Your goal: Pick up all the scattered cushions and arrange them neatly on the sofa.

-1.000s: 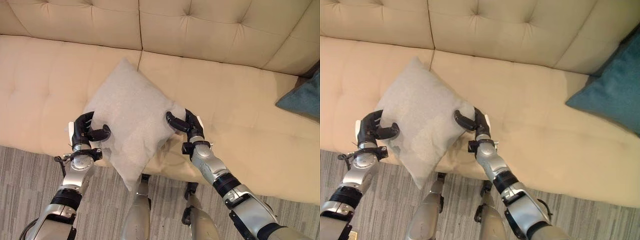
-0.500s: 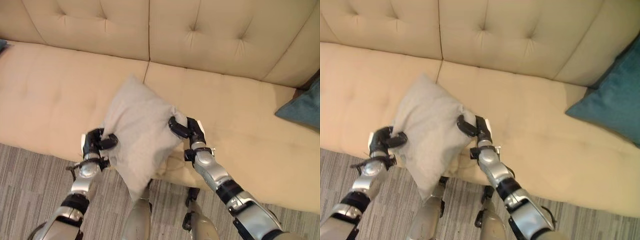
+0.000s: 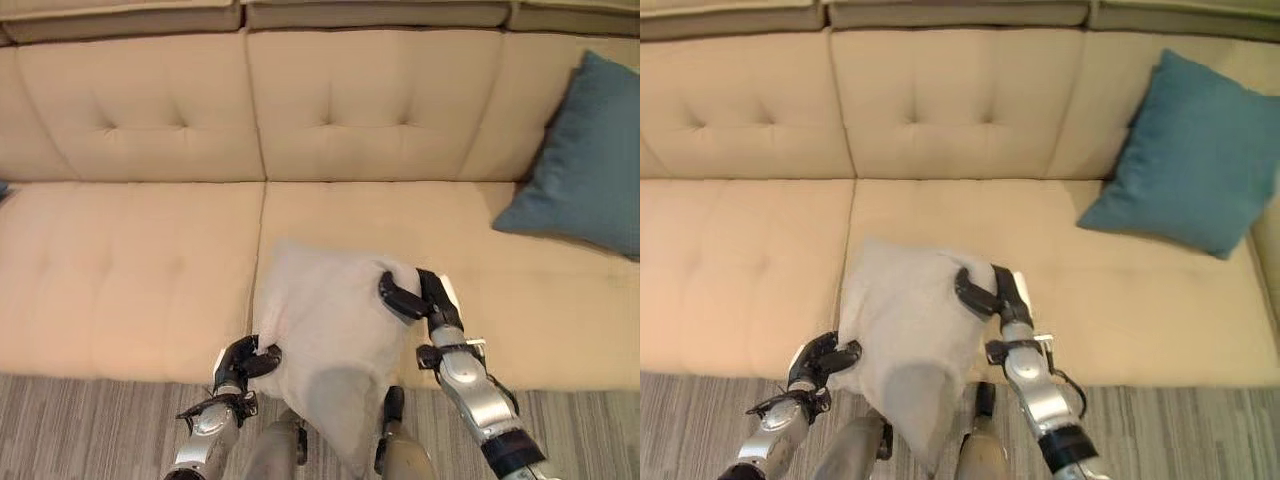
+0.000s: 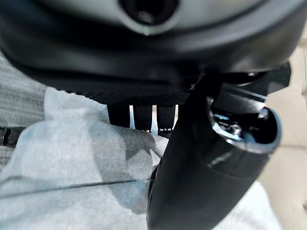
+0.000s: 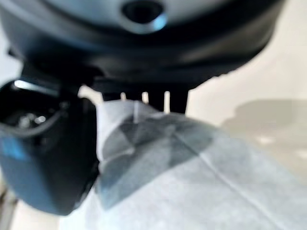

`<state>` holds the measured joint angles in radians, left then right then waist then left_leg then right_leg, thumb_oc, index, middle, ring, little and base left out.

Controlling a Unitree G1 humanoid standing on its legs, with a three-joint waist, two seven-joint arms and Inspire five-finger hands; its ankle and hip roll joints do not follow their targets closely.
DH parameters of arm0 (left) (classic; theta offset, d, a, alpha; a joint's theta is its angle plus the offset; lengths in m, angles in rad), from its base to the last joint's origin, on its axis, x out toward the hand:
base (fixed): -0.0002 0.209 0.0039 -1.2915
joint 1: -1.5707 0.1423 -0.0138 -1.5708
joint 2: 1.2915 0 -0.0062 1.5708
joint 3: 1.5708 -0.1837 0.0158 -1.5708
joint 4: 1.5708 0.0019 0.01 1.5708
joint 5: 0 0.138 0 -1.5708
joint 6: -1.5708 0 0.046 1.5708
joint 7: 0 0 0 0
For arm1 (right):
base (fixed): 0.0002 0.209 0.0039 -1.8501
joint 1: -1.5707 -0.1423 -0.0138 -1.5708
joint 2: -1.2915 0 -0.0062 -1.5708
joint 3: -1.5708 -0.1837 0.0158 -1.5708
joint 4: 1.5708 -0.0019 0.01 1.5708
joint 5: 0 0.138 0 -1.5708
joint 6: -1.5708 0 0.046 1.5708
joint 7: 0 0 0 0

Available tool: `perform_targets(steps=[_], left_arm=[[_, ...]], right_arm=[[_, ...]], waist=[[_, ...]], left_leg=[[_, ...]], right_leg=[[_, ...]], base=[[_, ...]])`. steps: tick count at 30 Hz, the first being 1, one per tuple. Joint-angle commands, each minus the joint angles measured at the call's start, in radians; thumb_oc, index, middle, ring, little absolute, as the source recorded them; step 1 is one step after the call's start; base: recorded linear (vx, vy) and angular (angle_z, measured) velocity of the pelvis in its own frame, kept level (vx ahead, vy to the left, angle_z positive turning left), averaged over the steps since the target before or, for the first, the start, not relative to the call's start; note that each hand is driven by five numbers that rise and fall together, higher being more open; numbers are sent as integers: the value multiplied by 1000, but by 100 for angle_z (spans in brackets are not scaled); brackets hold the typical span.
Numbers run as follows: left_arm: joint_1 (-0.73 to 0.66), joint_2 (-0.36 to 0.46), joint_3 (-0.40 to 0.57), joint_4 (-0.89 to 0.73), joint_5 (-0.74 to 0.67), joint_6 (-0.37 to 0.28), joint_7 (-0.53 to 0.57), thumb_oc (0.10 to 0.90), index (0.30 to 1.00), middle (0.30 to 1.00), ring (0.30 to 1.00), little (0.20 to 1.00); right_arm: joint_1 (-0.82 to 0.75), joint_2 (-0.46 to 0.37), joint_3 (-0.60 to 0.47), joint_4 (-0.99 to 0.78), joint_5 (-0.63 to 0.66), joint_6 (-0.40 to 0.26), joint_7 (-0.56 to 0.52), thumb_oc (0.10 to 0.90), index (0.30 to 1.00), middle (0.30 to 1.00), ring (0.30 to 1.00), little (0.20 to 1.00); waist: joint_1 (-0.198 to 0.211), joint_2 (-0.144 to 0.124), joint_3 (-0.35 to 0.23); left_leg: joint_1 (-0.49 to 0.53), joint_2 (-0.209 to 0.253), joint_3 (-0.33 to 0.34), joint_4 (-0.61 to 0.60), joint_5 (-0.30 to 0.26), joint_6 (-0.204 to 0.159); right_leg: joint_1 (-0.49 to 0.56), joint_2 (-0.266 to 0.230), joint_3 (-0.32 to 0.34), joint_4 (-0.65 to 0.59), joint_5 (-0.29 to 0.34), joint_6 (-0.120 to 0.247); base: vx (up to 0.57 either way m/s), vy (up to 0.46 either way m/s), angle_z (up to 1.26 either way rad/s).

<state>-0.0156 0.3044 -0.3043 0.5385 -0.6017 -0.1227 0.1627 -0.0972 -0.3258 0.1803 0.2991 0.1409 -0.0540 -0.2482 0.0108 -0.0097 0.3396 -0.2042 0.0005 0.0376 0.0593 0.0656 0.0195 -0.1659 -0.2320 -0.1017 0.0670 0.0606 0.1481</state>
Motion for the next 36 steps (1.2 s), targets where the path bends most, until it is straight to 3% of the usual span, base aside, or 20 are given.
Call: perform_targets(steps=[1,3,5,8,12,17,19,22,26,27,28,29,30,31,33,35,36], left_arm=[[-5,-14,-21,-110,20,-66,-70,400,300,300,300,300],[20,-2,1,-141,19,-71,-70,400,300,300,300,300],[28,5,4,-182,14,-67,-70,400,300,300,300,300],[60,-2,12,-234,-18,-68,-61,400,300,300,300,300],[77,-10,1,-278,-36,-60,-74,400,300,300,300,300],[70,-22,-7,-297,-39,-66,-67,400,300,300,300,300],[85,-15,-8,-325,-33,-63,-70,400,300,300,300,300],[97,-6,-2,-350,-25,-64,-64,400,300,300,300,300],[105,-5,12,-352,-27,-69,-47,400,300,300,300,300],[105,-5,12,-352,-27,-69,-47,400,300,300,300,300],[89,-8,3,-345,-25,-72,-37,400,300,300,300,300],[89,-9,3,-345,-25,-72,-37,400,300,300,300,300],[78,-12,-3,-331,-16,-67,-39,400,300,300,300,300],[77,-9,-4,-324,-12,-64,-47,400,300,300,300,300],[80,-4,-2,-322,-8,-60,-49,400,300,300,300,300],[85,-2,-11,-311,21,-49,-47,400,300,300,300,300],[85,-2,-10,-311,21,-49,-47,400,300,300,300,300]], right_arm=[[7,58,-51,-136,44,-132,-4,400,300,300,300,300],[20,51,-56,-147,33,-135,-2,400,300,300,300,300],[28,40,-46,-157,31,-133,5,400,300,300,300,300],[21,15,-38,-170,22,-122,9,400,300,300,300,300],[-10,-18,-48,-184,16,-116,0,400,300,300,300,300],[-31,-31,-50,-208,21,-115,-14,400,300,300,300,300],[-7,-27,-49,-225,38,-112,-7,400,300,300,300,300],[18,-23,-41,-233,53,-108,12,400,300,300,300,300],[49,-19,-43,-232,72,-103,24,400,300,300,300,300],[48,-19,-43,-231,72,-103,24,400,300,300,300,300],[50,-18,-47,-222,74,-101,14,400,300,300,300,300],[50,-18,-47,-221,74,-101,14,400,300,300,300,300],[43,-16,-52,-215,76,-96,8,400,300,300,300,300],[40,-13,-52,-209,80,-91,7,400,300,300,300,300],[32,-9,-46,-206,81,-87,9,400,300,300,300,300],[5,6,-10,-185,69,-71,20,400,300,300,300,300],[5,7,-9,-184,69,-71,20,400,300,300,300,300]], waist=[[10,12,-165],[18,8,-200],[30,9,-202],[39,41,-196],[36,62,-175],[21,44,-161],[14,21,-173],[6,5,-182],[-16,-3,-199],[-18,-3,-201],[-38,-9,-203],[-38,-10,-202],[-56,-15,-213],[-62,-17,-222],[-61,-18,-227],[-40,-34,-230],[-41,-35,-230]], left_leg=[[-19,-6,-57,-6,-61,-12],[-35,-13,-79,-11,-29,-22],[-50,-5,-85,-15,18,-45],[-69,38,-110,-72,98,-81],[-97,50,-119,-130,103,-109],[-69,40,-99,-24,29,-81],[-16,40,-117,104,-53,-79],[69,81,-117,141,-123,-84],[129,182,-32,67,-90,-105],[127,181,-33,65,-86,-104],[144,237,91,22,-62,-119],[147,237,91,21,-62,-119],[171,274,207,-9,-61,-146],[189,285,250,-29,-59,-155],[202,280,257,-43,-64,-157],[176,212,200,-11,-117,-127],[176,210,199,-10,-119,-125]], right_leg=[[121,83,116,228,-134,26],[199,153,200,211,-176,0],[221,183,192,183,-254,-49],[206,243,180,192,-322,-95],[197,265,126,174,-340,-123],[181,223,75,128,-272,-114],[157,189,34,118,-251,-114],[139,163,-7,120,-252,-118],[138,126,-95,113,-241,-109],[137,126,-97,111,-238,-109],[151,91,-167,100,-221,-95],[153,91,-167,99,-221,-95],[175,65,-213,83,-220,-70],[183,52,-239,74,-206,-58],[189,42,-249,63,-189,-46],[198,-7,-256,52,-133,-15],[199,-9,-257,51,-132,-13]], base=[[-118,-178,15],[-269,-278,48],[-357,-277,34],[-411,-244,9],[-367,-166,20],[-324,-28,41],[-317,27,65],[-134,83,56],[-50,191,80],[-57,291,67],[-41,204,58],[18,411,100],[67,332,114],[84,490,127],[29,354,86],[28,430,41],[12,284,31]])
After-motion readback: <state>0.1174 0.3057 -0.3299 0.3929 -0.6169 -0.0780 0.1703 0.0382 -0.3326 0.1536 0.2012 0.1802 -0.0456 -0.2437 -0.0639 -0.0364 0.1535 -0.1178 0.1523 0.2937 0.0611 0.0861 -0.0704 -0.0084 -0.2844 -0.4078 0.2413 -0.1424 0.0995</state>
